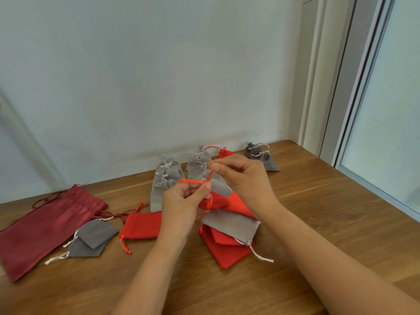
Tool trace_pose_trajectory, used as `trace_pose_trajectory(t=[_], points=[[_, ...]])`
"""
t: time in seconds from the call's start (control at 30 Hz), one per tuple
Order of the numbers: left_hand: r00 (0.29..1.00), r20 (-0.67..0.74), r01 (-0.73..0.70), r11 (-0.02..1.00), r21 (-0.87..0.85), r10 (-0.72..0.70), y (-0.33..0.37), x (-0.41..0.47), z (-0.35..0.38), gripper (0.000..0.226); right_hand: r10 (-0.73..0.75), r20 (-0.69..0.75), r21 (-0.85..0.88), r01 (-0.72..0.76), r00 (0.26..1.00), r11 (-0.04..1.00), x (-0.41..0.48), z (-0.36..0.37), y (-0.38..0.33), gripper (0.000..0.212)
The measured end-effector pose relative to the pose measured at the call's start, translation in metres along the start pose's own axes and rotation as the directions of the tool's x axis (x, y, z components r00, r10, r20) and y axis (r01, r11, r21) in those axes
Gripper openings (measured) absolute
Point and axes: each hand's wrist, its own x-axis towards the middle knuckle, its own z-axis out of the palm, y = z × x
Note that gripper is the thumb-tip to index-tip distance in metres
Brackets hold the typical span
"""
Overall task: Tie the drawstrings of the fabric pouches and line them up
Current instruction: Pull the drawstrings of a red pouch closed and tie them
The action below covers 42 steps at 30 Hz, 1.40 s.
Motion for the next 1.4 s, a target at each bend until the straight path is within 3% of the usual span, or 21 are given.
trace_pose_trajectory(t=[0.13,0.27,0.33,0.4,0.5,0.63,0.73,0.87,1.0,1.1,1.2,1.27,1.4], points=[[0.990,-0.120,-0.071,0.996,0.048,0.076,-0.006,0.008,0.002,0.014,0.070,0.048,0.033,-0.071,0.996,0.997,0.001,0.001,0.004,0.009],[0.926,-0.136,-0.279,0.881,0.382,0.352,-0.020,0.008,0.002,0.021,0.162,0.096,0.178,-0.177,0.982,0.968,-0.001,0.008,0.007,0.014],[0.929,-0.123,-0.272,0.867,0.417,0.350,-0.025,0.009,0.001,0.023,0.217,0.114,0.208,-0.237,0.969,0.949,-0.001,0.007,0.010,0.016],[0.959,-0.111,-0.201,0.901,0.385,0.261,-0.028,0.010,0.002,0.016,0.278,0.108,0.226,-0.296,0.955,0.928,-0.001,0.005,0.016,0.018],[0.998,-0.062,0.029,0.976,0.218,-0.015,-0.029,0.007,0.006,0.019,0.331,0.114,0.219,-0.349,0.937,0.911,-0.002,0.006,0.024,0.019],[0.942,0.025,0.335,0.941,-0.039,-0.334,-0.028,0.007,-0.001,0.014,0.323,0.161,0.170,-0.349,0.933,0.922,-0.001,0.004,0.030,0.018],[0.916,0.082,0.401,0.891,-0.215,-0.392,-0.026,0.012,-0.014,0.013,0.273,0.230,0.162,-0.313,0.934,0.936,0.000,0.001,0.028,0.015],[0.889,0.130,0.458,0.844,-0.279,-0.440,-0.018,0.014,-0.022,0.018,0.202,0.320,0.129,-0.254,0.926,0.959,0.000,-0.003,0.021,0.012],[0.858,0.213,0.513,0.777,-0.365,-0.467,-0.010,0.013,-0.027,0.030,0.139,0.403,-0.009,-0.148,0.905,0.989,0.002,-0.011,0.016,0.012],[0.883,0.242,0.460,0.841,-0.286,-0.401,-0.004,0.010,-0.027,0.033,0.094,0.440,-0.029,-0.091,0.893,0.995,0.002,-0.013,0.014,0.020],[0.946,0.195,0.292,0.945,-0.151,-0.261,0.000,0.008,-0.024,0.030,0.066,0.376,0.012,-0.076,0.924,0.997,0.004,-0.014,0.011,0.026],[0.971,0.173,0.180,0.980,-0.087,-0.163,0.001,0.006,-0.022,0.025,0.096,0.342,-0.048,-0.085,0.935,0.995,0.007,-0.017,0.014,0.013],[0.990,0.138,-0.029,0.990,0.135,0.010,-0.009,0.008,-0.017,0.022,0.226,0.436,-0.198,-0.152,0.871,0.968,0.006,-0.019,0.031,0.013]])
